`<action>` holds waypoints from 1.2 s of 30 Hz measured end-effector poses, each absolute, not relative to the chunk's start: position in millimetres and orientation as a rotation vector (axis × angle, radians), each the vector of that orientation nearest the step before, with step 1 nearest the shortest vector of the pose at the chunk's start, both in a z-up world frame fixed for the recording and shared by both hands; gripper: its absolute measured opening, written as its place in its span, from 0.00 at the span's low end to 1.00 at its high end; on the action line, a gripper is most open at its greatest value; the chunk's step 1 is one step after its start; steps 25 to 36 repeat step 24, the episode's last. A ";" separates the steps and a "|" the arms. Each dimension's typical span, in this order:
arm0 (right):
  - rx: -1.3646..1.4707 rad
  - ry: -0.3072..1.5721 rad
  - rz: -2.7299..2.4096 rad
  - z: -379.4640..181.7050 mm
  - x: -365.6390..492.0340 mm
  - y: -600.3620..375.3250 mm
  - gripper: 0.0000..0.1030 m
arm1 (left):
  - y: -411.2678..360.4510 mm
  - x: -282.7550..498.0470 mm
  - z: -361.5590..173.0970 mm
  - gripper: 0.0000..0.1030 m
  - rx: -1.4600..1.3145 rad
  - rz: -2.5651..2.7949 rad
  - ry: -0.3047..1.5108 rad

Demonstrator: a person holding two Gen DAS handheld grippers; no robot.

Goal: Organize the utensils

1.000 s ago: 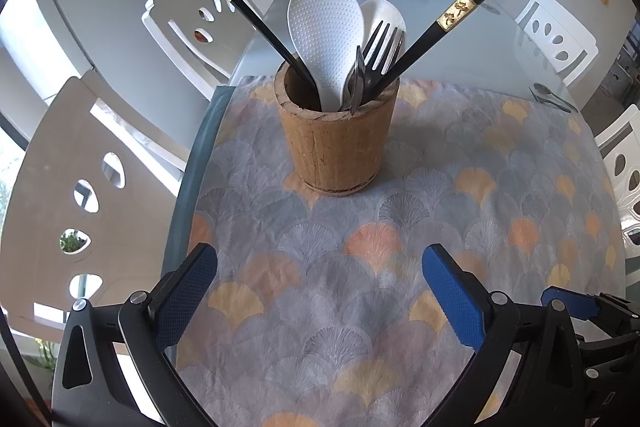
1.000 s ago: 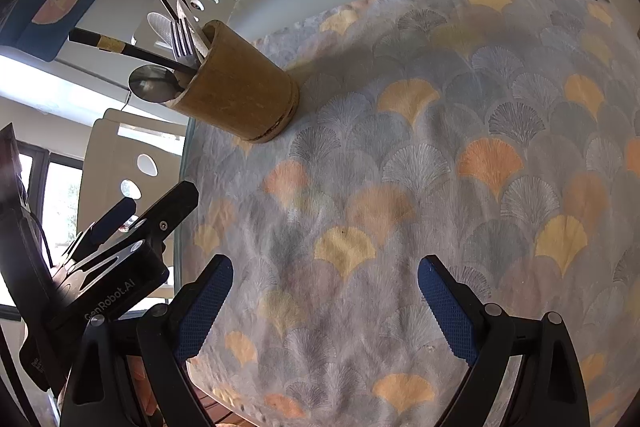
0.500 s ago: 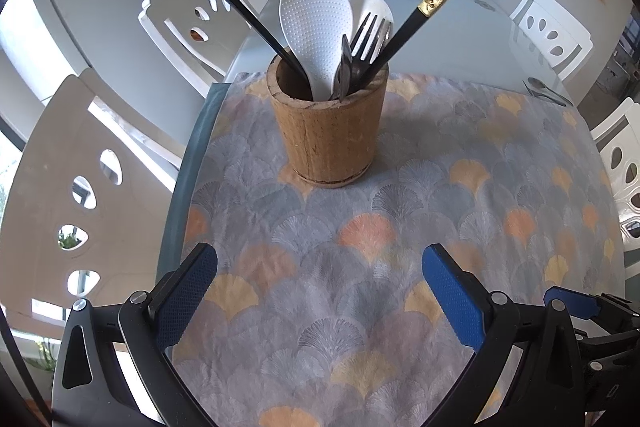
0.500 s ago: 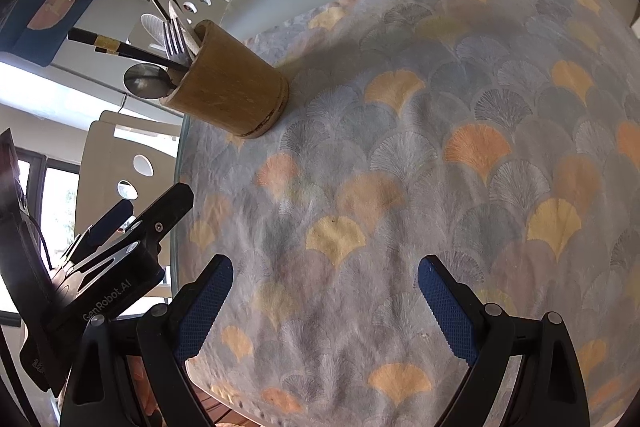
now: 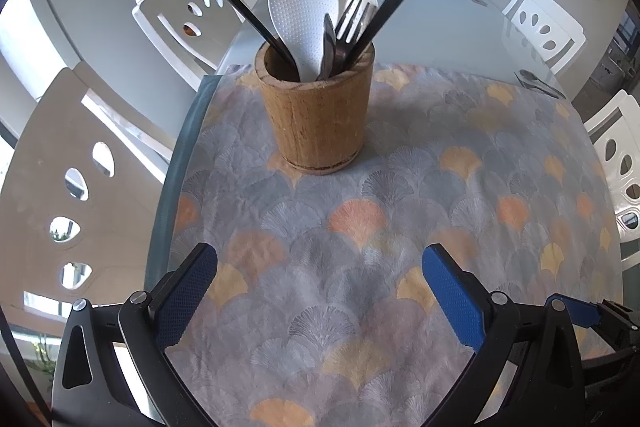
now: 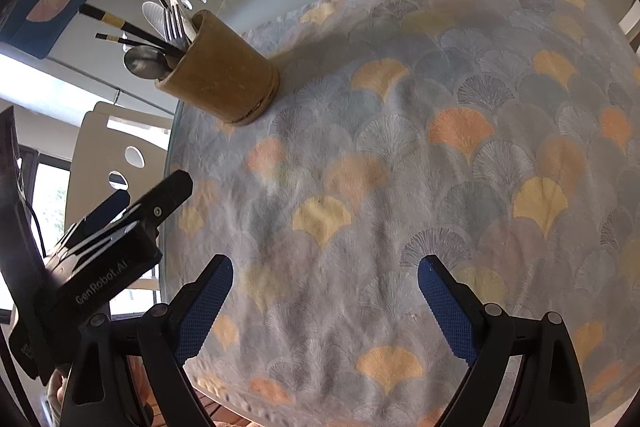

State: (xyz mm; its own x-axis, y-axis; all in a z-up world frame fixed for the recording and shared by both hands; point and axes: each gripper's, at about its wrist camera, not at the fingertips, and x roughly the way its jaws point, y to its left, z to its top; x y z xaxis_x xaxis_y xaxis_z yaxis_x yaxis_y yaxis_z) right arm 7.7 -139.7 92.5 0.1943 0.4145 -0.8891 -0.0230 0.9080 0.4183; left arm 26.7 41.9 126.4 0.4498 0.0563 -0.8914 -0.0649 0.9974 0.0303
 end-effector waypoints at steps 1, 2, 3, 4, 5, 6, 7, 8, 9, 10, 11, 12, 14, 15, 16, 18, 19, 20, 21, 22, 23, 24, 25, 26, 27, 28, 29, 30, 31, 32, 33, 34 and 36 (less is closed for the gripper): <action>0.342 1.349 0.314 92.1 5.5 -139.8 0.90 | 41.2 26.0 125.2 1.00 -0.010 0.072 1.104; 0.340 1.352 0.315 91.5 4.3 -139.7 0.90 | 40.4 25.1 124.4 1.00 -0.011 0.070 1.105; 0.338 1.354 0.315 91.1 3.0 -139.7 0.90 | 39.2 24.2 123.4 1.00 -0.013 0.066 1.106; 0.334 1.353 0.310 90.6 0.9 -140.1 0.90 | 38.5 23.7 122.5 1.00 -0.014 0.064 1.107; 0.332 1.352 0.305 90.4 -0.8 -140.8 0.90 | 37.6 23.5 121.3 1.00 -0.013 0.061 1.110; 0.332 1.351 0.303 89.9 -2.7 -141.4 0.90 | 36.3 22.9 120.1 1.00 -0.013 0.059 1.112; 0.334 1.352 0.301 89.4 -4.2 -141.5 0.90 | 35.8 22.5 119.2 1.00 -0.013 0.057 1.113; 0.334 1.354 0.298 88.6 -5.3 -141.8 0.90 | 35.1 22.4 118.4 1.00 -0.012 0.055 1.114; 0.331 1.357 0.291 87.3 -6.8 -142.7 0.90 | 34.2 22.3 117.4 1.00 -0.011 0.054 1.117; 0.330 1.359 0.287 86.3 -8.2 -143.1 0.90 | 33.5 22.0 116.2 1.00 -0.011 0.053 1.120; 0.331 1.361 0.284 85.7 -9.1 -143.4 0.90 | 32.9 21.7 115.2 1.00 -0.012 0.050 1.123; 0.331 1.364 0.280 84.6 -10.3 -144.3 0.90 | 32.9 21.5 114.6 1.00 -0.012 0.049 1.125; 0.328 1.366 0.272 83.1 -11.9 -145.6 0.90 | 32.6 20.9 112.9 1.00 -0.013 0.047 1.129; 0.326 1.367 0.268 82.2 -12.7 -146.5 0.90 | 32.3 20.8 111.8 1.00 -0.014 0.045 1.130; 0.324 1.369 0.265 81.2 -12.8 -147.1 0.90 | 31.7 20.8 110.9 1.00 -0.014 0.044 1.132; 0.316 1.370 0.259 79.9 -14.0 -148.0 0.90 | 30.6 20.9 108.8 1.00 -0.013 0.043 1.136; 0.306 1.367 0.254 79.4 -14.9 -148.9 0.90 | 29.9 20.8 107.5 1.00 -0.012 0.042 1.139; 0.291 1.366 0.251 78.7 -16.0 -149.9 0.90 | 29.7 20.5 106.4 1.00 -0.011 0.042 1.141; 0.271 1.365 0.246 78.0 -16.9 -150.4 0.90 | 29.2 20.4 105.1 1.00 -0.010 0.042 1.144; 0.254 1.362 0.240 77.4 -17.6 -150.5 0.90 | 28.7 20.2 103.4 1.00 -0.010 0.041 1.148; 0.220 1.358 0.227 77.1 -18.5 -150.3 0.90 | 28.1 20.2 101.8 1.00 -0.007 0.042 1.154; 0.186 1.352 0.217 77.0 -19.6 -149.8 0.90 | 27.9 19.7 100.9 1.00 -0.004 0.043 1.157; 0.186 1.352 0.217 77.0 -19.6 -149.8 0.90 | 27.9 19.7 100.9 1.00 -0.004 0.043 1.157; 0.186 1.352 0.217 77.0 -19.6 -149.8 0.90 | 27.9 19.7 100.9 1.00 -0.004 0.043 1.157; 0.186 1.352 0.217 77.0 -19.6 -149.8 0.90 | 27.9 19.7 100.9 1.00 -0.004 0.043 1.157; 0.186 1.352 0.217 77.0 -19.6 -149.8 0.90 | 27.9 19.7 100.9 1.00 -0.004 0.043 1.157; 0.186 1.352 0.217 77.0 -19.6 -149.8 0.90 | 27.9 19.7 100.9 1.00 -0.004 0.043 1.157; 0.186 1.352 0.217 77.0 -19.6 -149.8 0.90 | 27.9 19.7 100.9 1.00 -0.004 0.043 1.157; 0.186 1.352 0.217 77.0 -19.6 -149.8 0.90 | 27.9 19.7 100.9 1.00 -0.004 0.043 1.157; 0.186 1.352 0.217 77.0 -19.6 -149.8 0.90 | 27.9 19.7 100.9 1.00 -0.004 0.043 1.157; 0.186 1.352 0.217 77.0 -19.6 -149.8 0.90 | 27.9 19.7 100.9 1.00 -0.004 0.043 1.157; 0.186 1.352 0.217 77.0 -19.6 -149.8 0.90 | 27.9 19.7 100.9 1.00 -0.004 0.043 1.157; 0.186 1.352 0.217 77.0 -19.6 -149.8 0.90 | 27.9 19.7 100.9 1.00 -0.004 0.043 1.157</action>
